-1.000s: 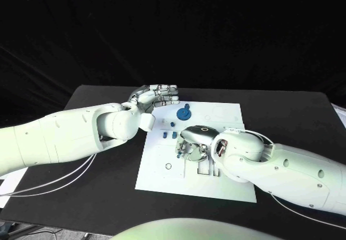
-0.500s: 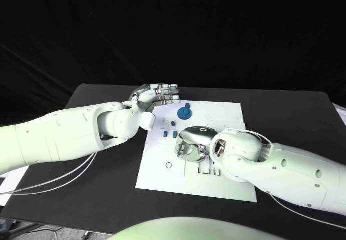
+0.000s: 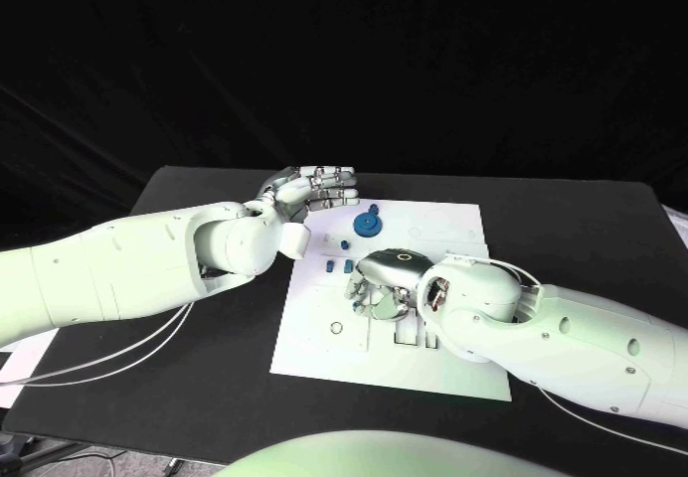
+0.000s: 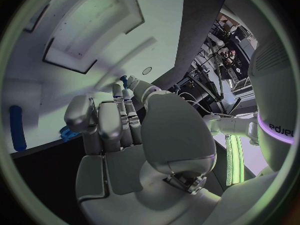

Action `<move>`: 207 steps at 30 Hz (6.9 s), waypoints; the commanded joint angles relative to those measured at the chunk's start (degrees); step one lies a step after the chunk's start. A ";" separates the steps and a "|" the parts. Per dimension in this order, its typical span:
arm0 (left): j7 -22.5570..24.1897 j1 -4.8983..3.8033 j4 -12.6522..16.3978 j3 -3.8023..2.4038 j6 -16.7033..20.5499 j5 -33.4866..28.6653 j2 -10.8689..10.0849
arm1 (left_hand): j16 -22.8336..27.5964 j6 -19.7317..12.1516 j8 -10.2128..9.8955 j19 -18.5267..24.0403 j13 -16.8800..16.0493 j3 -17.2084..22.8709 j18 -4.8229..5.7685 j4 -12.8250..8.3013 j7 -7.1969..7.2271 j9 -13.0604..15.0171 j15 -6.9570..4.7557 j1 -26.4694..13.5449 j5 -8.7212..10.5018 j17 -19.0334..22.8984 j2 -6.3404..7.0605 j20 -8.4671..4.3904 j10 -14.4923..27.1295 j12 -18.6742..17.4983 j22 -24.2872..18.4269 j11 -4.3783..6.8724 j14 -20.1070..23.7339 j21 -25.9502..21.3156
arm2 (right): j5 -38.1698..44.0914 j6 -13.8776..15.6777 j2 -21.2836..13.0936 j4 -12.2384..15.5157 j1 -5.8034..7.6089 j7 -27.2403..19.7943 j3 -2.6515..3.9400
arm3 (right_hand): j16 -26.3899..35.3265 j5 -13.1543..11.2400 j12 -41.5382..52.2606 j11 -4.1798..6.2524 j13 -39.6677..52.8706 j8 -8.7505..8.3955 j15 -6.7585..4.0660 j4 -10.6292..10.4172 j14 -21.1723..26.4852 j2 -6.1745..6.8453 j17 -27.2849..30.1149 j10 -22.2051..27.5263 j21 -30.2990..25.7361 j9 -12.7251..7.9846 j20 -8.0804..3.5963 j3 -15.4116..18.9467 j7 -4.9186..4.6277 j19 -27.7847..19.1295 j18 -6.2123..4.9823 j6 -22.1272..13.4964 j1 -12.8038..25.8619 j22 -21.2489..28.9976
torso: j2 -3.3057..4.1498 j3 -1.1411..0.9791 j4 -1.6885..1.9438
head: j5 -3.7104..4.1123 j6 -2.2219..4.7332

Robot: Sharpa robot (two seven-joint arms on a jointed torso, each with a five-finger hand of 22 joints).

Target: Assemble the parts on the task board

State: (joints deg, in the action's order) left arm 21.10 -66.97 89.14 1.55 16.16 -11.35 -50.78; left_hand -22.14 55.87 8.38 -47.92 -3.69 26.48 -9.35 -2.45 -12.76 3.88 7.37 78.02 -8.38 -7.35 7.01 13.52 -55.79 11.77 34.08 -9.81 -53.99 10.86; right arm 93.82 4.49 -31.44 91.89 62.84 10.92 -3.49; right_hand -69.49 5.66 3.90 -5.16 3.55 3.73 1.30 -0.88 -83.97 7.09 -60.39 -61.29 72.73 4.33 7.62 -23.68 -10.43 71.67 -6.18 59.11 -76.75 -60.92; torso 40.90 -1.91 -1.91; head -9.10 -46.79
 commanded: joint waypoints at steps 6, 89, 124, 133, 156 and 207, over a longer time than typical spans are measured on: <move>-0.07 0.01 -0.07 -0.04 -1.34 -0.08 0.02 | 0.33 0.40 0.34 -0.57 0.06 -0.29 -1.12 -0.02 -0.17 0.01 0.01 -0.14 -0.21 0.13 -0.61 -0.02 -0.51 0.38 -0.11 -0.10 -0.51 0.16 | 0.65 3.84 -3.71 4.00 -0.39 2.14 0.21 | 1.84 0.79 1.16 -2.36 0.29 -0.09 0.92 0.27 0.21 0.28 2.55 4.72 -1.96 -0.48 0.41 2.05 -0.65 -2.02 -0.82 -2.83 0.24 2.72 | -0.05 -0.05 -0.09 | 0.09 0.12; -0.61 1.48 -1.23 -0.04 -2.16 -0.08 0.39 | 0.61 0.34 0.37 -0.75 0.09 -0.18 -1.07 0.12 -0.21 -0.02 0.01 -0.27 -0.22 0.33 -0.79 -0.08 -0.51 0.36 -0.45 -0.12 -0.73 0.13 | 4.44 10.48 -14.59 7.63 3.75 5.51 1.11 | -2.51 -0.60 6.16 1.47 0.39 2.32 -2.13 -0.09 -1.74 -4.02 -1.46 -6.79 2.94 0.93 -2.22 -0.76 3.11 3.70 0.73 6.45 -2.73 -4.74 | -0.56 0.08 -1.23 | 1.47 1.21; -0.36 1.47 -1.28 -0.05 -2.34 -0.08 0.89 | 0.78 0.30 0.40 -0.82 0.08 -0.33 -1.04 0.36 -0.22 -0.03 0.04 -0.63 -0.02 0.45 -0.77 -0.06 -0.52 0.37 -0.71 -0.14 -0.86 0.06 | -1.58 9.93 -4.07 9.70 -1.94 0.17 1.30 | -2.81 -0.17 5.54 1.42 0.31 2.25 -2.16 0.84 -1.76 -3.15 -1.66 -7.08 3.40 1.03 -2.35 -1.46 2.94 3.96 0.87 6.58 -3.11 -5.37 | -0.47 0.08 -1.24 | -1.40 0.45; -0.39 1.47 -1.22 -0.05 -2.30 -0.08 0.87 | 0.78 0.30 0.40 -0.82 0.08 -0.33 -1.04 0.36 -0.22 -0.03 0.04 -0.63 -0.02 0.45 -0.77 -0.06 -0.52 0.37 -0.71 -0.14 -0.86 0.06 | -1.22 8.22 -1.84 6.90 -3.20 -0.19 0.80 | -2.80 -0.13 5.45 1.38 0.29 2.21 -2.14 0.90 -1.75 -3.09 -1.63 -7.02 3.34 1.02 -2.34 -1.51 2.90 3.89 0.84 6.53 -3.10 -5.27 | -0.47 0.06 -1.20 | -1.89 0.09; -0.48 1.47 -1.41 -0.05 -2.44 -0.08 1.10 | 0.78 0.30 0.40 -0.82 0.08 -0.33 -1.04 0.36 -0.22 -0.03 0.04 -0.63 -0.02 0.45 -0.77 -0.06 -0.52 0.37 -0.71 -0.14 -0.86 0.06 | 0.78 4.86 -0.25 5.21 -3.83 0.60 0.40 | -2.82 -0.06 5.36 1.34 0.29 2.18 -2.11 0.92 -1.75 -3.12 -1.64 -7.02 3.37 1.02 -2.33 -1.59 2.86 3.89 0.85 6.51 -3.05 -5.31 | -0.48 0.06 -1.28 | -2.17 -0.63; -0.78 1.46 -1.29 -0.03 -2.71 0.33 -0.41 | 1.02 0.30 0.46 -0.93 0.08 -0.25 -1.06 0.20 -0.04 -0.03 -0.02 -0.39 0.04 0.61 -0.79 -0.11 -0.54 0.38 -1.07 -0.04 -1.03 -0.01 | -13.76 14.89 -23.26 18.04 0.80 7.25 1.13 | -7.23 8.38 19.18 3.54 8.20 2.08 -3.71 -8.37 -3.27 -1.59 -7.12 -17.53 6.86 0.62 -3.45 21.03 3.87 8.10 2.15 2.43 2.77 -11.24 | -1.00 0.30 -2.60 | 2.81 1.42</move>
State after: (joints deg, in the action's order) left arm 20.02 -65.48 87.70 1.56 14.55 -11.28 -51.18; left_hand -21.46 55.87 8.60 -48.52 -3.70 26.33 -9.34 -2.31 -12.76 3.88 7.38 77.57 -8.38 -6.84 6.56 13.31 -56.00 11.77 33.09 -10.02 -54.81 10.86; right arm 87.73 22.93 -54.28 109.19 63.61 13.68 -2.27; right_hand -76.27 13.75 22.70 -1.70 11.56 5.53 -2.18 -9.03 -83.92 5.52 -66.89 -78.29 79.08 4.93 4.35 -2.93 -6.61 79.31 -4.80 61.12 -74.55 -71.40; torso 40.03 -1.67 -4.00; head -7.25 -45.70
